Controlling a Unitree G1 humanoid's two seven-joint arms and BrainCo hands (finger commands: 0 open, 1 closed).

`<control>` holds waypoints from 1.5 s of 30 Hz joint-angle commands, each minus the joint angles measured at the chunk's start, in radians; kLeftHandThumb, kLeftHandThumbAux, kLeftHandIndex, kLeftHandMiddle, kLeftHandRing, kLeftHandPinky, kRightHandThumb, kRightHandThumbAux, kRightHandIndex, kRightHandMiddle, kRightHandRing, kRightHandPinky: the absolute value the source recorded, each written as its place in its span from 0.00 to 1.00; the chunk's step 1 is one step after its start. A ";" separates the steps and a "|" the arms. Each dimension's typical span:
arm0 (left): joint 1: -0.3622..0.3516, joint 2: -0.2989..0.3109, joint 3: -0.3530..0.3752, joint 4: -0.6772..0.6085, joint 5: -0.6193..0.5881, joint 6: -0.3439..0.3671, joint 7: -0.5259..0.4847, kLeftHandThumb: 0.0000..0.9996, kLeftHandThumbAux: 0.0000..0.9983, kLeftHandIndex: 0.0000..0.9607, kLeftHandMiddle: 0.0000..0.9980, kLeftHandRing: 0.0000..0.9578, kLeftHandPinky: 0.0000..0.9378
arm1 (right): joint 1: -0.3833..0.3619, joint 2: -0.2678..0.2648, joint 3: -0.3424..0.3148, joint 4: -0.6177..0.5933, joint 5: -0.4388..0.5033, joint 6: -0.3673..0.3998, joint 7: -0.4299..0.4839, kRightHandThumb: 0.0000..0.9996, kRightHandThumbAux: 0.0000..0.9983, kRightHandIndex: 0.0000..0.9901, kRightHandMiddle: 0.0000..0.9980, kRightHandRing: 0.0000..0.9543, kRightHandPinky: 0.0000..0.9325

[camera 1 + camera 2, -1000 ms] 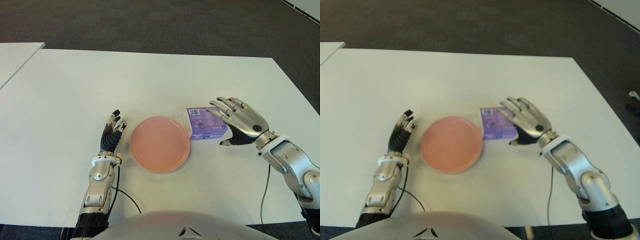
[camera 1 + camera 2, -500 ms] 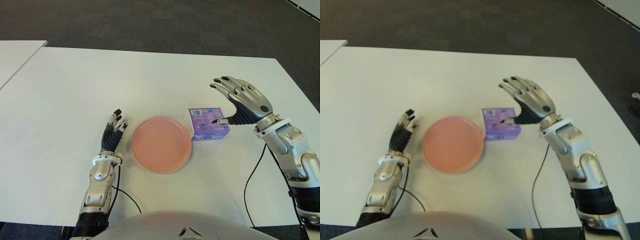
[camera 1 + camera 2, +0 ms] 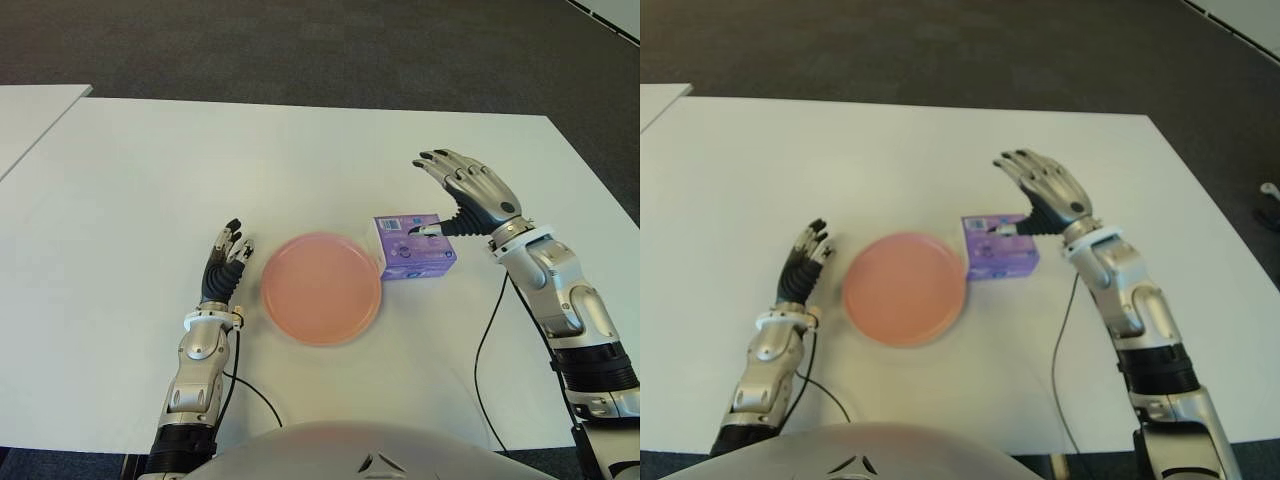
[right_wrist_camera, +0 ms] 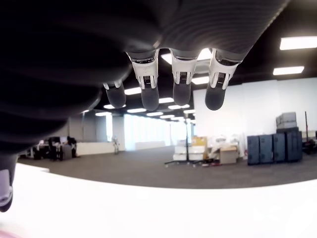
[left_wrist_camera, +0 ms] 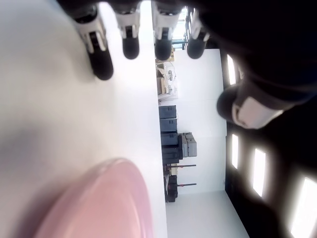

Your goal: Put the tissue paper into the plate.

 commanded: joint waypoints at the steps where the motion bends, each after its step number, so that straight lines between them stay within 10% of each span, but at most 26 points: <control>1: 0.015 -0.003 -0.004 0.010 0.004 0.030 0.002 0.00 0.50 0.00 0.00 0.00 0.00 | -0.031 -0.008 0.056 0.089 -0.045 -0.040 -0.042 0.43 0.46 0.00 0.00 0.00 0.00; 45: 0.021 0.001 0.001 0.015 -0.001 0.016 -0.002 0.00 0.49 0.00 0.00 0.00 0.00 | -0.035 -0.202 0.108 0.089 0.057 -0.246 0.169 0.28 0.53 0.01 0.06 0.02 0.02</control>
